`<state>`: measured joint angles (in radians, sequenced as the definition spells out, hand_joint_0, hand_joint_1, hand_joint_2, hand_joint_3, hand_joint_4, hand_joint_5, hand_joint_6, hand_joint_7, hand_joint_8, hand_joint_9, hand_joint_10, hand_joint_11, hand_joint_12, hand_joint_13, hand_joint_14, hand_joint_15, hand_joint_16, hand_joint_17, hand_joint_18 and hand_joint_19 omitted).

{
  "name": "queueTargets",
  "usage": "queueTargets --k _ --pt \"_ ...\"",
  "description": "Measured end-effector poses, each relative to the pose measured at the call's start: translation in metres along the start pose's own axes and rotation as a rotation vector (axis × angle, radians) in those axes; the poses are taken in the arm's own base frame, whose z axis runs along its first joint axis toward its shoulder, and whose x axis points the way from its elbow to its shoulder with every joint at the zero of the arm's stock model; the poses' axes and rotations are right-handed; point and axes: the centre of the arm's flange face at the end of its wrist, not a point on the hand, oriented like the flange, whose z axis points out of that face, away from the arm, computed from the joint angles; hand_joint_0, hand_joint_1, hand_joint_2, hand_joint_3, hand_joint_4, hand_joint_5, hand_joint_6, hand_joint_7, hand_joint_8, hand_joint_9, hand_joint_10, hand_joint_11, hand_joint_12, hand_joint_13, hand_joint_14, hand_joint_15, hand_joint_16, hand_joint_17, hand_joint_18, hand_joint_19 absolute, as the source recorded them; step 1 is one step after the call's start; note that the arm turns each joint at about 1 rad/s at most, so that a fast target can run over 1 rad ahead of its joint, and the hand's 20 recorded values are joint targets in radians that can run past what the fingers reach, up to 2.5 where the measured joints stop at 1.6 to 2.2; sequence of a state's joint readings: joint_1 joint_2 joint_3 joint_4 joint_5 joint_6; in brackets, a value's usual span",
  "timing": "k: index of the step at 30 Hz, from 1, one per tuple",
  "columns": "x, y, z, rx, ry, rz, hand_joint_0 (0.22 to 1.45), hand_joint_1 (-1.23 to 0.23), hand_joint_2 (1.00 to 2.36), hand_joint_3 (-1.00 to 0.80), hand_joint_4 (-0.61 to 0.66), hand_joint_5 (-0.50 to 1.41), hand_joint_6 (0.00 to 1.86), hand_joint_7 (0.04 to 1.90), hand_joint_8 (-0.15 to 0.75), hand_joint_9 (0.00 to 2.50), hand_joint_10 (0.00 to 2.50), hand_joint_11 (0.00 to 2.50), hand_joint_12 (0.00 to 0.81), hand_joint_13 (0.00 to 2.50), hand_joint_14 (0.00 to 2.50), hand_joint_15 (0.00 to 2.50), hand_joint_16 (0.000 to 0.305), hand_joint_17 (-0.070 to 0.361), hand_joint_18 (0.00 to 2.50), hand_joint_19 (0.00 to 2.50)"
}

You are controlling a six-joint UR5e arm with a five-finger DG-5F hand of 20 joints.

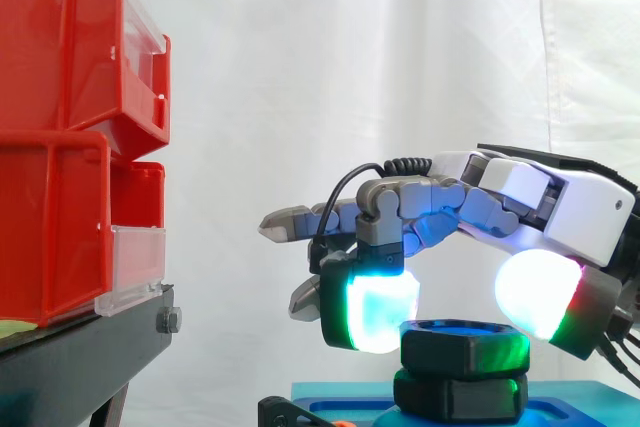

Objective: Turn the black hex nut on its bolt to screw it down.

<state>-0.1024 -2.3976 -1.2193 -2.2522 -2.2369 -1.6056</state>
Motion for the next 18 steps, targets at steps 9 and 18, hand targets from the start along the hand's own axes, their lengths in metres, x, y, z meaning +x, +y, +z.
queueTargets --k 9,18 --pt "-0.006 0.000 0.010 -0.014 -0.039 0.002 0.46 -0.03 1.00 -0.50 0.17 -0.02 0.50 1.59 0.208 0.84 0.00 0.00 0.347 0.51 0.00 0.00 0.053 0.118 0.58 0.57" --pt "-0.020 0.009 0.041 -0.035 -0.083 -0.004 0.46 -0.05 1.00 -0.50 0.18 -0.03 0.50 1.51 0.202 0.81 0.00 0.00 0.350 0.51 0.00 0.00 0.053 0.119 0.58 0.57"
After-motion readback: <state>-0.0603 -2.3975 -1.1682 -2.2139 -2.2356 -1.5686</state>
